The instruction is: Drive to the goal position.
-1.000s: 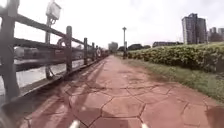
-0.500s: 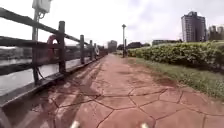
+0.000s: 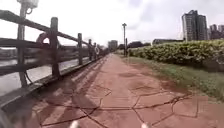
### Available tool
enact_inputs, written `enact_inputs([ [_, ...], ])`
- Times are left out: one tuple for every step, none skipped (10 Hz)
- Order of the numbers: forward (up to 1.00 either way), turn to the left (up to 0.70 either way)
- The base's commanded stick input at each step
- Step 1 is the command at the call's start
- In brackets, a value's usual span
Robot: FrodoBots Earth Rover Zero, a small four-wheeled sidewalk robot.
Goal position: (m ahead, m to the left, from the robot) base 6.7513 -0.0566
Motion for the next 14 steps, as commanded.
enact_inputs([
  [0.70,0.00],
  [0.70,0.00],
  [0.70,0.00],
  [0.70,0.00],
  [0.70,0.00],
  [0.70,0.00],
  [0.70,0.00],
  [0.70,0.00],
  [0.70,0.00],
  [0.70,0.00],
  [0.70,0.00],
  [0.70,0.00],
  [0.70,0.00],
  [0.70,0.00],
])
